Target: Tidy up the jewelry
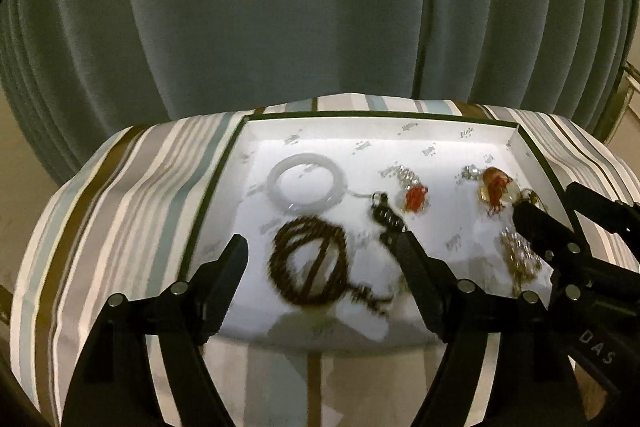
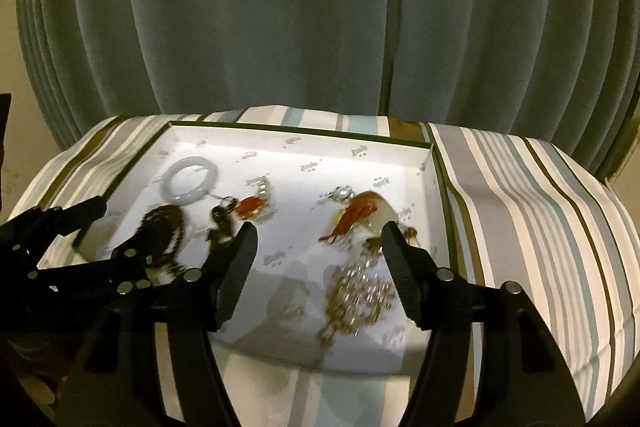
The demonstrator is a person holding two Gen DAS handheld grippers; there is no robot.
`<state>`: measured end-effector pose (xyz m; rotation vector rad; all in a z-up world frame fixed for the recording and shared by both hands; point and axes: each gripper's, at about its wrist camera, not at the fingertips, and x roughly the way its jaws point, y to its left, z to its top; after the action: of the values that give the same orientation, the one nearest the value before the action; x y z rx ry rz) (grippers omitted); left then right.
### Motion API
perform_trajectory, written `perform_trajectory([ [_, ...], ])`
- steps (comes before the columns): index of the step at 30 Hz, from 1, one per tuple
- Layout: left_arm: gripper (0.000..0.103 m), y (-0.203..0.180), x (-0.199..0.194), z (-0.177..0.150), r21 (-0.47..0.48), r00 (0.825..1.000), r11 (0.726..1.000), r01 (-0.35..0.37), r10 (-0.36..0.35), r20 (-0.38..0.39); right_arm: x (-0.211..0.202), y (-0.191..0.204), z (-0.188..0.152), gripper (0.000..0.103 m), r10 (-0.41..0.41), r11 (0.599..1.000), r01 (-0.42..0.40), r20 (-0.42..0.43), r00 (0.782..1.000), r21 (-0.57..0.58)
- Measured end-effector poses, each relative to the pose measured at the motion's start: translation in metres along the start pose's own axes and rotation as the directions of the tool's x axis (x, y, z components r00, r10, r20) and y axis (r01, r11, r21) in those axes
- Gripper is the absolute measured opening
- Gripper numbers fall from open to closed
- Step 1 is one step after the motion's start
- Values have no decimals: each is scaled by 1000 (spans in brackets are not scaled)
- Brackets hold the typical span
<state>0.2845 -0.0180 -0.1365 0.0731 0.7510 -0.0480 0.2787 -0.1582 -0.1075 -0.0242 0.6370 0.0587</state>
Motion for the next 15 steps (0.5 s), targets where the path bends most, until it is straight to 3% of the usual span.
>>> perform_trajectory([
  [15,79,17,-114,-49,-32,995,999,-33,35,89,-114,25,-36,71,18,1000,-16,92,996,-12],
])
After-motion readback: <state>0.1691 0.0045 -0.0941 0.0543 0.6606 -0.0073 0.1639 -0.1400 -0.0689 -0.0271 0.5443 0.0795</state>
